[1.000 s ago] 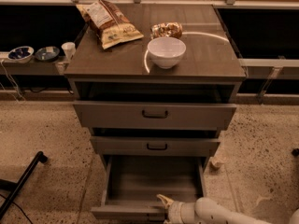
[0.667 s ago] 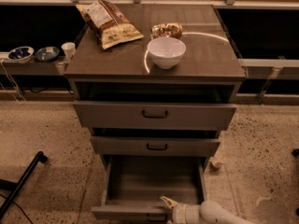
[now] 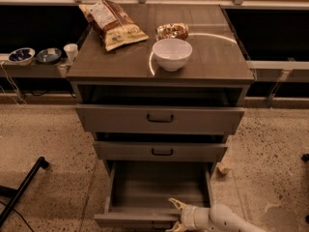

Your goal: Close bottom drawer

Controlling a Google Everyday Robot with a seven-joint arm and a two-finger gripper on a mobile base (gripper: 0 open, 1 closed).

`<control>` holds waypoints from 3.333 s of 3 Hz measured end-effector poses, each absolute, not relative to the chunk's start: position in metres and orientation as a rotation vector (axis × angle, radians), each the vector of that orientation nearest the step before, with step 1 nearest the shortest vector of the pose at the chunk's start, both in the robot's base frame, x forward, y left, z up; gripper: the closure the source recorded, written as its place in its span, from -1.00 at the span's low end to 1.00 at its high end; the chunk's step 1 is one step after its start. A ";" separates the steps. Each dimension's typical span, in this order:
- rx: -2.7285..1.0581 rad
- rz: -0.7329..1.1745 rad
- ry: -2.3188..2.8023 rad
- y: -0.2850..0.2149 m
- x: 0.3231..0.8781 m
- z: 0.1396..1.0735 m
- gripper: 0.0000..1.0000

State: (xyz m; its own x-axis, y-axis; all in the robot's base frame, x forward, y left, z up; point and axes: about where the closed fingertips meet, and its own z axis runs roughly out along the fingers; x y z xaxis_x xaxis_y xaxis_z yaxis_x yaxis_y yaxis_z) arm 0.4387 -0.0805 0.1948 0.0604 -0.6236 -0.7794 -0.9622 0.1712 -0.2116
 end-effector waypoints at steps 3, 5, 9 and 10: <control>-1.542 0.515 1.653 -0.047 0.524 0.196 -0.46; -1.524 0.581 1.630 -0.051 0.528 0.204 -0.48; -1.533 0.710 1.607 -0.079 0.413 0.208 0.73; -1.531 0.713 1.605 -0.083 0.407 0.208 1.00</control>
Offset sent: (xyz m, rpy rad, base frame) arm 0.0969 0.0343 -0.0001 -0.0308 -0.0056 -0.0081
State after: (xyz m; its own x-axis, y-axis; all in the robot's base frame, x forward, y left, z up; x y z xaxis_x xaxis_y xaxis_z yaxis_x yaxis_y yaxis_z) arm 0.4073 -0.0829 0.2075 0.0405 -0.5418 -0.8395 -0.9863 0.1131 -0.1205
